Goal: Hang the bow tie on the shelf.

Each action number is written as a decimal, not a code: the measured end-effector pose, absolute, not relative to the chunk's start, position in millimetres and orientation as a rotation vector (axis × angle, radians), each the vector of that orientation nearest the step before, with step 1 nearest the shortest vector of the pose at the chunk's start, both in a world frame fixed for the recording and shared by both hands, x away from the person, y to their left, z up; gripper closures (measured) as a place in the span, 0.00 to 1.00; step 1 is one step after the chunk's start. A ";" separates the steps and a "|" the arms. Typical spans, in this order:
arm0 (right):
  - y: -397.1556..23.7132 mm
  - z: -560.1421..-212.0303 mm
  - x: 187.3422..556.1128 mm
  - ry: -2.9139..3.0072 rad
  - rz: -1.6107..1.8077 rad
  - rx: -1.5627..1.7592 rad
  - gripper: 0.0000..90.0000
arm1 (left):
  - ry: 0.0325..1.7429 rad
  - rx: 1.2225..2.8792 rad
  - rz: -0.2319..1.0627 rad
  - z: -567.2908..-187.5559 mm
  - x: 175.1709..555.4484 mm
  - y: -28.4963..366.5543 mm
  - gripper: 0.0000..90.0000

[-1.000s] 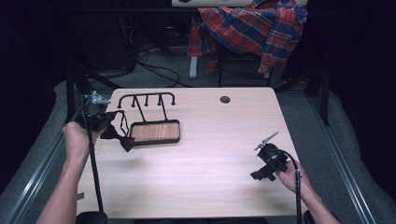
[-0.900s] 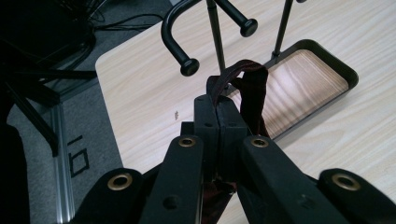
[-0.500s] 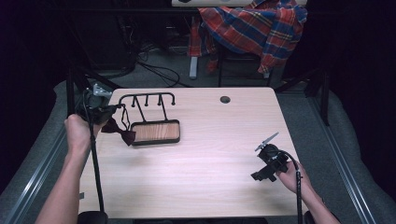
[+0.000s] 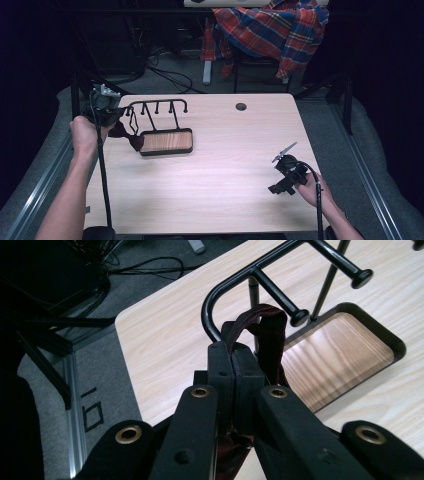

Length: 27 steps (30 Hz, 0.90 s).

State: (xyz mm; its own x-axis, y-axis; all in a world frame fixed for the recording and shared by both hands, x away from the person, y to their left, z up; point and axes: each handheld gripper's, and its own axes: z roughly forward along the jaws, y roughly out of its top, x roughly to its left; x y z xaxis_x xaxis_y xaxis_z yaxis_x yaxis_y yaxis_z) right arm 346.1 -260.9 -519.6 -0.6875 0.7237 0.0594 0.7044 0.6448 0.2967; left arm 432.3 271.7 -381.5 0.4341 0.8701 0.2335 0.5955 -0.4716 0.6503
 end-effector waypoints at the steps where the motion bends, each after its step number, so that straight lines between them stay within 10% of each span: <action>1: -261.2 -520.3 345.4 2.778 0.473 1.231 0.18 | 1.235 2.215 0.764 -381.7 433.1 271.8 0.99; 27: -261.0 -520.4 345.7 2.808 0.458 1.213 0.18 | 1.325 2.216 0.738 -403.5 452.7 281.9 0.99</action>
